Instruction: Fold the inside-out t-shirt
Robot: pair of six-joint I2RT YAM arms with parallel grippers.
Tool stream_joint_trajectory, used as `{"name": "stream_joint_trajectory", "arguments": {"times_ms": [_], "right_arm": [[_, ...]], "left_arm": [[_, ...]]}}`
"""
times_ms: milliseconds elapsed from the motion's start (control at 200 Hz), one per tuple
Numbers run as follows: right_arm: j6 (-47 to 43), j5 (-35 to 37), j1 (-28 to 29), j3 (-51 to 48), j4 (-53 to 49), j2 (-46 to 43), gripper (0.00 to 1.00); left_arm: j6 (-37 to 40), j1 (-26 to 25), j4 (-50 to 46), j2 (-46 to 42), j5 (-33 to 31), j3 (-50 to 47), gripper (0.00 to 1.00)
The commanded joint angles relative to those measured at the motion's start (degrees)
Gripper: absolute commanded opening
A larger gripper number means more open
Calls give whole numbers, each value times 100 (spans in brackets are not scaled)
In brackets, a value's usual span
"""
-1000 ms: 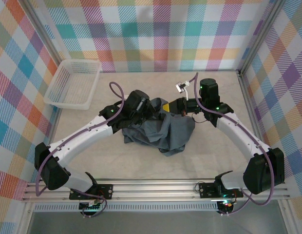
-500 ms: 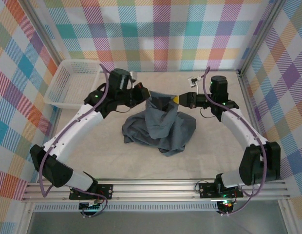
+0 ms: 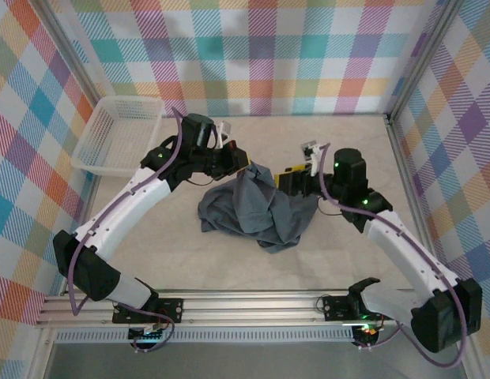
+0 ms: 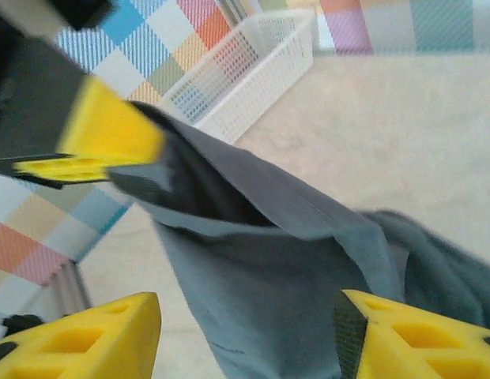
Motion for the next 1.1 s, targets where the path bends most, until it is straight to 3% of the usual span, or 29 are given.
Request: {"name": "stream_joint_trajectory", "arguments": {"times_ms": [0, 75, 160, 375, 475, 720, 910, 1095], "right_arm": [[-1195, 1839, 239, -53, 299, 219, 61], [-1945, 1934, 399, 80, 487, 583, 63], [-2612, 1452, 439, 359, 506, 993, 66], [-3206, 499, 502, 600, 854, 1613, 69], [-3369, 503, 513, 644, 1049, 1841, 69], [-3376, 1289, 595, 1067, 1396, 2307, 69], [-3172, 1363, 636, 1274, 914, 2475, 68], [-2708, 1239, 584, 1995, -1014, 2661, 63]], "left_arm": [[140, 3, 144, 86, 220, 127, 0], [148, 3, 120, 107, 253, 170, 0], [177, 3, 50, 110, 244, 213, 0], [173, 3, 21, 53, 146, 160, 0], [134, 3, 38, 52, 122, 115, 0], [74, 3, 117, 128, 183, 119, 0], [90, 3, 102, 133, 184, 147, 0], [148, 6, 87, 36, 95, 49, 0]]}}
